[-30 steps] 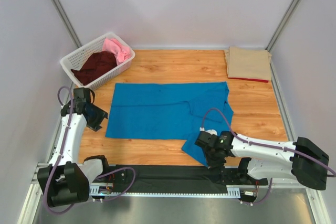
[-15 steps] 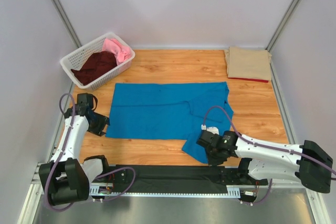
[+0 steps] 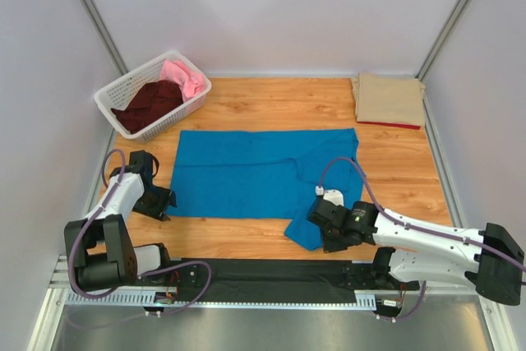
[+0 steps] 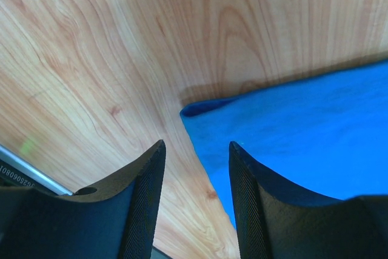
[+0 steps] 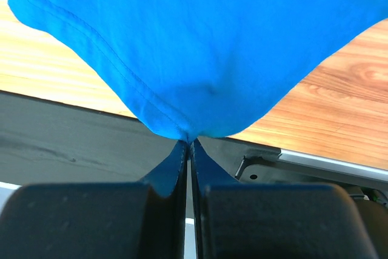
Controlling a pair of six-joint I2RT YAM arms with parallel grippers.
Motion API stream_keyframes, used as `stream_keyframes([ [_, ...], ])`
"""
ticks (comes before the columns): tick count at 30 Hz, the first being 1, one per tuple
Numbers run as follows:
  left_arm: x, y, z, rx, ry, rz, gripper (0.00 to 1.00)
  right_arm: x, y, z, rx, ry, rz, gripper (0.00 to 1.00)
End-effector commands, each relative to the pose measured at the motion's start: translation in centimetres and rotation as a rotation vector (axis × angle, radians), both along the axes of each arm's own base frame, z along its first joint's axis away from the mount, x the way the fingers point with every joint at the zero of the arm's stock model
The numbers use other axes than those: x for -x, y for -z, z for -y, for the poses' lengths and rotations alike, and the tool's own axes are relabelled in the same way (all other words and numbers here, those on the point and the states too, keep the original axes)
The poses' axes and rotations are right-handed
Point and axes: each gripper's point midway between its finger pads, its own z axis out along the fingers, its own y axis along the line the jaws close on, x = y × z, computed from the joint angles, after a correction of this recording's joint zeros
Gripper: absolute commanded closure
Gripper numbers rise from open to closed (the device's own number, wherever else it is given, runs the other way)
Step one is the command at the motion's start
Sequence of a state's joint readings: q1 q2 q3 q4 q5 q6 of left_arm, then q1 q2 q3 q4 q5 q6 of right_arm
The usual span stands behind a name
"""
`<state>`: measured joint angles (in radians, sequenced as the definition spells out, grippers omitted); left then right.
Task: Fold and stack the t-shirts
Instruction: Fold the tshirt
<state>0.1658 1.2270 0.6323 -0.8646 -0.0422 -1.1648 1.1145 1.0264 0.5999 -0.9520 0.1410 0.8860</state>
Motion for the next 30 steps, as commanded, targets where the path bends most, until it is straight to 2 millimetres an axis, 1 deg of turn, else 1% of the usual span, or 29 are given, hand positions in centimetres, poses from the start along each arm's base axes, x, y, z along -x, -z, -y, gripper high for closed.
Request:
stream_keyframes([
  [1,-1.4,0.2,-0.9,-0.038,-0.025,0.029,0.47,-1.2,-1.5,-0.6,-0.032,0.032,0.065,1.0],
  [7,-2.3,0.3,-1.7,-0.072,-0.028,0.03,0.49,-1.4,-1.8,-0.1,-0.026,0.054,0.08,1.0],
  [9,-2.4,0.3,-1.8,-0.074,-0.03,0.033,0.57,-1.5,-1.9,0.0,-0.019,0.061,0.087,1.0],
  [10,-2.3,0.3,-1.7,-0.07,-0.028,0.033,0.62,-1.5,-2.0,0.1,-0.013,0.069,0.089,1.0],
  [11,-2.2,0.4,-1.6,-0.066,-0.029,0.032,0.75,-1.8,-2.1,0.3,-0.006,0.08,0.104,1.0],
  [12,-2.2,0.3,-1.5,-0.062,-0.032,0.041,0.8,-2.1,-2.7,0.1,-0.012,0.088,0.118,1.0],
  [13,-2.3,0.3,-1.4,-0.058,-0.033,0.046,0.84,-2.3,-3.0,0.3,-0.003,0.109,0.128,1.0],
  [14,-2.3,0.2,-1.4,-0.057,-0.032,0.056,0.96,-3.0,-3.3,0.6,0.012,0.126,0.162,1.0],
  [15,-2.6,-0.1,-1.4,-0.057,-0.034,0.078,1.0,-3.5,-3.8,0.7,0.016,0.141,0.181,1.0],
  [17,-3.0,-0.5,-1.3,-0.054,-0.046,0.101,1.0,-4.9,-5.1,1.2,0.042,0.186,0.24,1.0],
  [18,-3.3,-0.8,-1.3,-0.054,-0.047,0.115,1.0,-5.3,-5.3,1.6,0.07,0.196,0.251,1.0],
  [19,-3.5,-1.1,-1.4,-0.055,-0.05,0.123,1.0,-6.2,-6.0,1.7,0.07,0.224,0.274,1.0],
  [21,-4.1,-1.8,-1.5,-0.057,-0.052,0.139,1.0,-7.3,-6.6,2.0,0.098,0.228,0.301,1.0],
  [22,-4.3,-2.1,-1.6,-0.06,-0.049,0.144,1.0,-8.2,-7.4,2.0,0.09,0.251,0.318,1.0],
  [23,-4.8,-2.7,-1.7,-0.064,-0.052,0.152,1.0,-8.9,-7.7,2.1,0.098,0.26,0.332,1.0],
  [26,-5.5,-3.2,-2.1,-0.08,-0.056,0.15,1.0,-10.9,-8.8,2.9,0.123,0.289,0.359,1.0],
  [27,-5.5,-3.0,-2.3,-0.082,-0.063,0.13,1.0,-11.3,-8.9,3.2,0.136,0.283,0.361,1.0],
  [28,-5.7,-3.1,-2.2,-0.078,-0.058,0.124,1.0,-12.0,-8.8,4.0,0.153,0.315,0.357,1.0],
  [29,-6.3,-3.4,-2.2,-0.073,-0.049,0.137,1.0,-12.5,-9.2,4.1,0.147,0.328,0.363,0.99],
  [30,-6.5,-3.2,-2.0,-0.06,-0.043,0.125,1.0,-13.1,-9.4,4.4,0.152,0.325,0.371,1.0],
])
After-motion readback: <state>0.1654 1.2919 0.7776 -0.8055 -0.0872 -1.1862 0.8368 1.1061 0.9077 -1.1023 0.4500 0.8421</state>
